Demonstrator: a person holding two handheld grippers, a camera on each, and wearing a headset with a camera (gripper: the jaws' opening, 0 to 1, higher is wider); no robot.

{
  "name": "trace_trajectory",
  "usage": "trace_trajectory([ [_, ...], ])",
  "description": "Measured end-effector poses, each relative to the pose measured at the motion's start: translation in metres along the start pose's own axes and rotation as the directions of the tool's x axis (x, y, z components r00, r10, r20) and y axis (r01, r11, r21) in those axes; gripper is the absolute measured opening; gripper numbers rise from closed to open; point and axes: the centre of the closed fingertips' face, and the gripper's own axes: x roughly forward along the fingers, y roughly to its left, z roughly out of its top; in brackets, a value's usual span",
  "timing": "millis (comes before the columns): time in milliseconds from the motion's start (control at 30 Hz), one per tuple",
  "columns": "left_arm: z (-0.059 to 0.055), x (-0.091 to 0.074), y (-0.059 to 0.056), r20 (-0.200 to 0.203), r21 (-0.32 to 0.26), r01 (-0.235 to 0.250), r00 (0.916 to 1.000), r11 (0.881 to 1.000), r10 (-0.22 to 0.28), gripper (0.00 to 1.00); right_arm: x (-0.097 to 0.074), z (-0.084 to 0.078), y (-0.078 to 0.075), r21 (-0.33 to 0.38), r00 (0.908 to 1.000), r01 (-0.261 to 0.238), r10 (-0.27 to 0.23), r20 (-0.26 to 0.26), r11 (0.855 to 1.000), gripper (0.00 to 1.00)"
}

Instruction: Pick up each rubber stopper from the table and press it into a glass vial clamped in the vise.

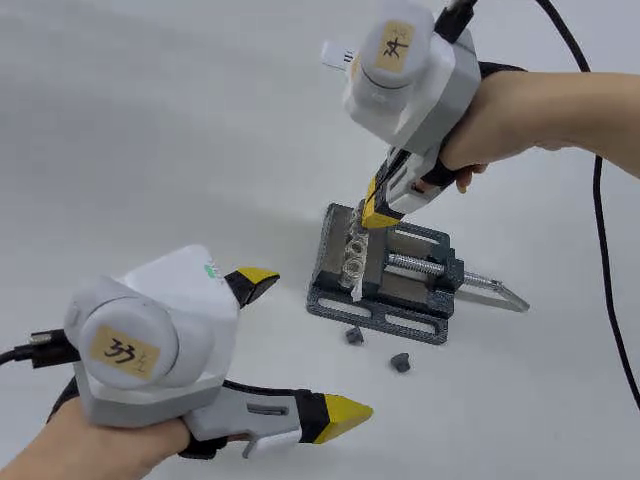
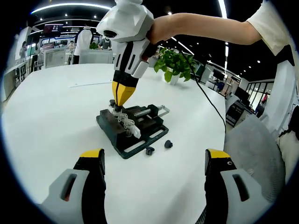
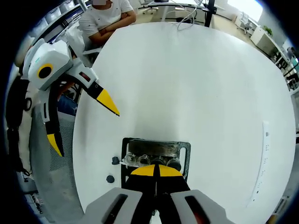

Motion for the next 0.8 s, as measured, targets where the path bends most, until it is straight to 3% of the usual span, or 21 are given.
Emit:
trace_trajectory([
  [267, 0.0016, 0.0026, 0.0017, 0.003, -0.004, 0.002, 1.0, 1.0, -0.002, 0.86, 0.0008, 0.0001, 0.0024, -0.021, 0.9997, 0.005, -0.005, -0.024, 1.0, 0.0],
  [567, -0.0039, 0.0018, 0.0043, -0.002, -0.025, -0.011, 0.9999, 1.0, 0.011, 0.86, 0.0026, 0.0004, -0.0012, 0.01, 0.9977, -0.024, 0.025, -0.064, 1.0, 0.0],
  [667, -0.0042, 0.0024, 0.0041, 0.0, -0.029, -0.011, 0.9999, 1.0, 0.011, 0.86, 0.0036, 0.0011, -0.0009, -0.009, 0.9974, -0.029, 0.028, -0.066, 1.0, 0.0],
  [700, -0.004, 0.0029, 0.0042, 0.001, -0.033, -0.013, 0.9999, 0.999, 0.013, 0.86, 0.0036, 0.0007, -0.0008, -0.054, 0.9969, -0.022, 0.017, -0.077, 0.998, 0.0],
  [800, -0.0045, 0.0047, 0.0037, -0.001, -0.036, -0.009, 1.0, 0.999, 0.009, 0.85, 0.0043, 0.0016, 0.0011, -0.061, 0.9956, -0.024, 0.018, -0.092, 0.998, 0.0],
])
